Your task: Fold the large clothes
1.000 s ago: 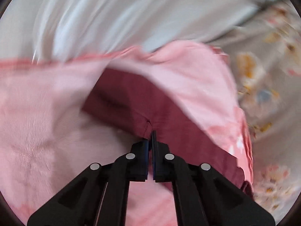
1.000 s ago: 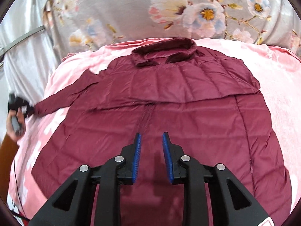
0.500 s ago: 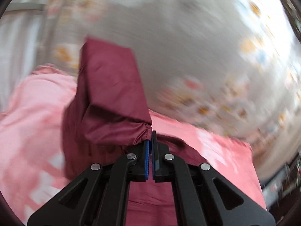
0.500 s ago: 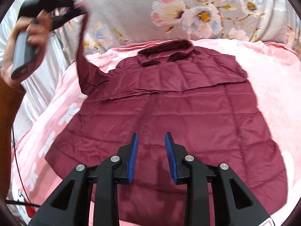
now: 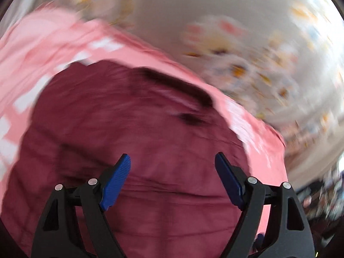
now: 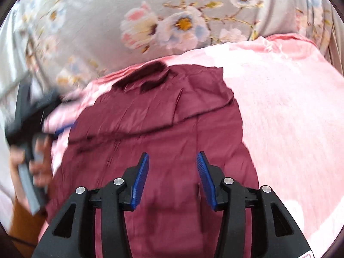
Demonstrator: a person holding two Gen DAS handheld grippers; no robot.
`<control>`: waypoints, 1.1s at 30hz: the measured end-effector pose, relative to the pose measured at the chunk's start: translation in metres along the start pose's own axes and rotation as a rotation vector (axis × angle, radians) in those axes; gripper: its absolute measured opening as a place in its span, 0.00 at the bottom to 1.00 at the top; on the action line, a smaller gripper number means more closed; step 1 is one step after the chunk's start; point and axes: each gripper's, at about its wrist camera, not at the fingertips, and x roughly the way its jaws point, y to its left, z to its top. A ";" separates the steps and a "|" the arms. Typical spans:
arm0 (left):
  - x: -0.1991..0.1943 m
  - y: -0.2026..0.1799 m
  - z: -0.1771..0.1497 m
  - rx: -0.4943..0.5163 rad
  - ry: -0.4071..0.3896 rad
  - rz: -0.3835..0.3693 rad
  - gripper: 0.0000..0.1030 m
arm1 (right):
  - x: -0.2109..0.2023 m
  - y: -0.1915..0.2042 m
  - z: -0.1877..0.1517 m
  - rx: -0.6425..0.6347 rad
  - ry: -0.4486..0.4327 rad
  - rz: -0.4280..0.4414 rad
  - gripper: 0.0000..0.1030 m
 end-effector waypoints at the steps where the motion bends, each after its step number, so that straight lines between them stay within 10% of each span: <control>1: 0.000 0.019 0.004 -0.045 -0.002 0.017 0.75 | 0.009 -0.001 0.010 0.018 0.004 0.008 0.45; 7: -0.007 0.137 0.017 -0.331 -0.011 0.083 0.70 | 0.062 0.009 0.051 0.052 0.041 0.021 0.45; 14: 0.004 0.179 0.017 -0.472 0.001 0.002 0.67 | 0.116 0.024 0.053 0.031 0.123 -0.021 0.45; 19: 0.015 0.192 0.030 -0.535 -0.016 -0.010 0.52 | 0.116 0.037 0.057 -0.010 0.104 -0.009 0.05; 26: 0.029 0.201 0.047 -0.520 -0.015 0.065 0.02 | 0.062 0.057 0.100 -0.061 -0.090 0.052 0.01; 30: 0.012 0.180 0.055 -0.427 -0.085 0.064 0.00 | 0.056 0.053 0.109 -0.101 -0.129 0.002 0.01; 33: 0.012 0.166 0.051 -0.352 -0.089 0.123 0.00 | 0.101 0.027 0.089 -0.076 0.008 -0.098 0.00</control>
